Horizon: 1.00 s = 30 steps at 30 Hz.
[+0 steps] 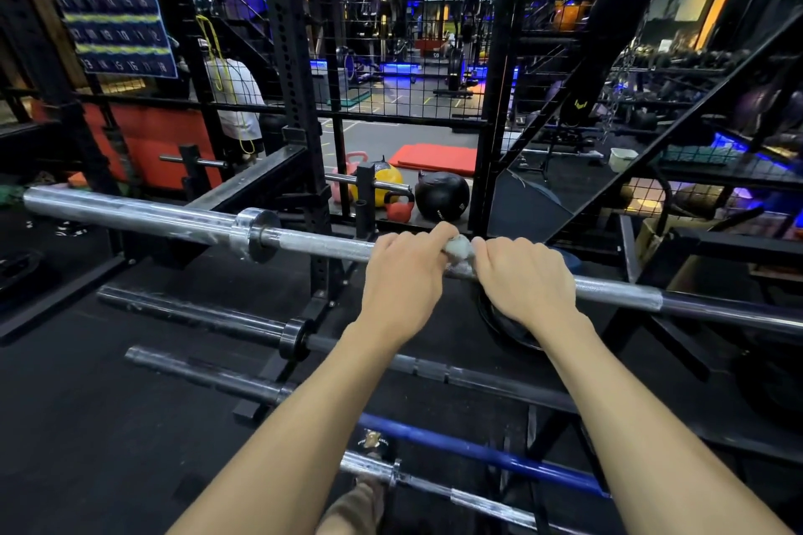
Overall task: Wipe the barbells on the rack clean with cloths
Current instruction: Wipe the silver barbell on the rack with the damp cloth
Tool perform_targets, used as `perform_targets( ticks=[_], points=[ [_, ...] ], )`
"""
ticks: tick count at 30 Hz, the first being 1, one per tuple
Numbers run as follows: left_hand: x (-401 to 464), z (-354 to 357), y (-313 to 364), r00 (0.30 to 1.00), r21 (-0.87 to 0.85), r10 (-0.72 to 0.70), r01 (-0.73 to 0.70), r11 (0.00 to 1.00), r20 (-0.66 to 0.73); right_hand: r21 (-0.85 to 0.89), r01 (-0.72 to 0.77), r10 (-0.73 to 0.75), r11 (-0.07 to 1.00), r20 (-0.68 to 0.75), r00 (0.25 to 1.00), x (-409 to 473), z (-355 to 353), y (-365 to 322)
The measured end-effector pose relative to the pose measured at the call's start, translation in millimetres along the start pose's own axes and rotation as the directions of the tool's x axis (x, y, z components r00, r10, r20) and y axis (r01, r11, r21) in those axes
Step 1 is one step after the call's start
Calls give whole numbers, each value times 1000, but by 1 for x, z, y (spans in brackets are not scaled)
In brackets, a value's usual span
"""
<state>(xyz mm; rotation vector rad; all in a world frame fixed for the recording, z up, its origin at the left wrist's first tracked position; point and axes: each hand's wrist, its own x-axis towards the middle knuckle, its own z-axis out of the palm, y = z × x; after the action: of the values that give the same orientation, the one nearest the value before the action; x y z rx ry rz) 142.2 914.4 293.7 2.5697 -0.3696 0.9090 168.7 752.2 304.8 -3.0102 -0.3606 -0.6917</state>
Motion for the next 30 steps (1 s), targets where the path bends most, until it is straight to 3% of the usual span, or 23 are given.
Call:
perform_targets(
  ticks=[5, 10, 15, 23, 30],
  points=[
    [17, 2, 9, 997, 8, -71, 71, 997, -13, 37, -40, 39, 999, 37, 999, 1, -4, -1],
    [-14, 2, -9, 999, -135, 31, -35, 990, -33, -68, 48, -48, 997, -1, 999, 1, 3, 1],
    [10, 1, 1, 998, -26, -17, 16, 1000, -60, -5, -5, 5, 1000, 4, 1000, 0, -1, 0],
    [-9, 2, -12, 1000, -139, 30, -30, 990, 0, -21, 6, -6, 1000, -31, 1000, -2, -1, 0],
    [18, 4, 2, 997, -14, -38, 37, 999, -72, 33, -3, 4, 999, -15, 1000, 0, -4, -3]
  ],
)
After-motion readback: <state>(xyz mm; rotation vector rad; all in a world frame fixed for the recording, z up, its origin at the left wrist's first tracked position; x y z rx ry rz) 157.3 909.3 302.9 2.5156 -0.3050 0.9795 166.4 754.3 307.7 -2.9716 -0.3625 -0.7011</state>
